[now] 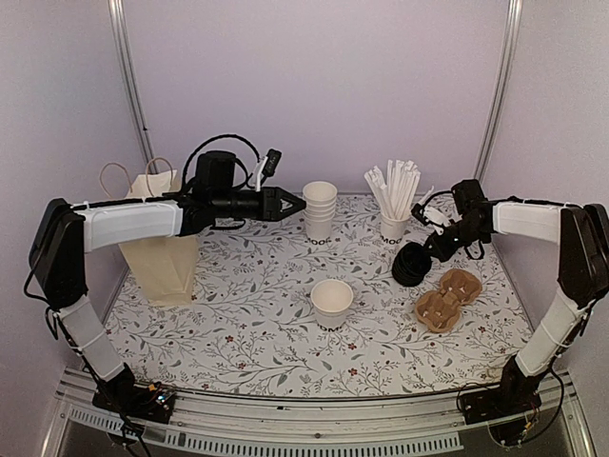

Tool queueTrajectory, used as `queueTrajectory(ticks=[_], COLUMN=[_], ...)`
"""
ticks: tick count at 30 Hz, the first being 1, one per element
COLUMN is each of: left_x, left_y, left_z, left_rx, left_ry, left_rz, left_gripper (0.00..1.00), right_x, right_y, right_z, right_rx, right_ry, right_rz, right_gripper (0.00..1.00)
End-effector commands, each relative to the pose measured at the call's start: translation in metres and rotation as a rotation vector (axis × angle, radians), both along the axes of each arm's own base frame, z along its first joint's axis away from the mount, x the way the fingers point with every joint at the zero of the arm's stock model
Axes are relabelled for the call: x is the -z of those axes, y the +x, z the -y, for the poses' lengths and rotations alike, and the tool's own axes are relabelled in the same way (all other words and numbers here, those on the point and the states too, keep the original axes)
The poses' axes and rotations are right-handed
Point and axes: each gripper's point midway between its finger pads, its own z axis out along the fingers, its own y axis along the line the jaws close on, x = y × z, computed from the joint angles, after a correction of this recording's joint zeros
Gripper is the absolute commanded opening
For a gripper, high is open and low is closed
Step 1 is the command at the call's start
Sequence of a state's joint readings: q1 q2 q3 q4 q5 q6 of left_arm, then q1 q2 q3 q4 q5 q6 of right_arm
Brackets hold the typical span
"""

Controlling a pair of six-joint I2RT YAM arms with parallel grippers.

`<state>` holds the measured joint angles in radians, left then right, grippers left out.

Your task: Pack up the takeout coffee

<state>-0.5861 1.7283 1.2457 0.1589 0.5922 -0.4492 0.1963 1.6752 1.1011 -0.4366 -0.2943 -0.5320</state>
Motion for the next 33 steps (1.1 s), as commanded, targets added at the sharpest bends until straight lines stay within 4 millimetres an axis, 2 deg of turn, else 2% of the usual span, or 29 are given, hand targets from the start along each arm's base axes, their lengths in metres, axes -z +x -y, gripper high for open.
queueTrajectory(ticks=[1, 10, 13, 17, 19, 21, 33], left_x=[-0.001, -0.001, -0.009, -0.027, -0.028, -0.028, -0.025], left_y=[0.001, 0.001, -0.009, -0.032, -0.039, -0.039, -0.05], left_z=[0.004, 0.006, 0.01, 0.017, 0.022, 0.024, 0.036], left_rx=[0.012, 0.004, 0.028, 0.042, 0.046, 0.05, 0.109], left_ry=[-0.006, 0.001, 0.003, 0.007, 0.01, 0.008, 0.009], left_rz=[0.007, 0.038, 0.126, 0.312, 0.348, 0.338, 0.318], left_gripper=[0.36, 0.38, 0.42, 0.51, 0.52, 0.52, 0.5], right_x=[-0.019, -0.056, -0.074, -0.108, -0.119, -0.114, -0.049], right_y=[0.001, -0.006, -0.01, -0.021, -0.021, -0.017, -0.007], right_z=[-0.007, -0.015, -0.02, -0.035, -0.037, -0.033, -0.014], right_rx=[-0.003, -0.019, -0.038, -0.105, -0.115, -0.1, -0.012], right_ry=[0.039, 0.108, 0.146, 0.242, 0.254, 0.224, 0.1], right_rz=[0.022, 0.074, 0.096, 0.116, 0.124, 0.123, 0.033], right_gripper=[0.03, 0.0, 0.0, 0.0, 0.0, 0.0, 0.01])
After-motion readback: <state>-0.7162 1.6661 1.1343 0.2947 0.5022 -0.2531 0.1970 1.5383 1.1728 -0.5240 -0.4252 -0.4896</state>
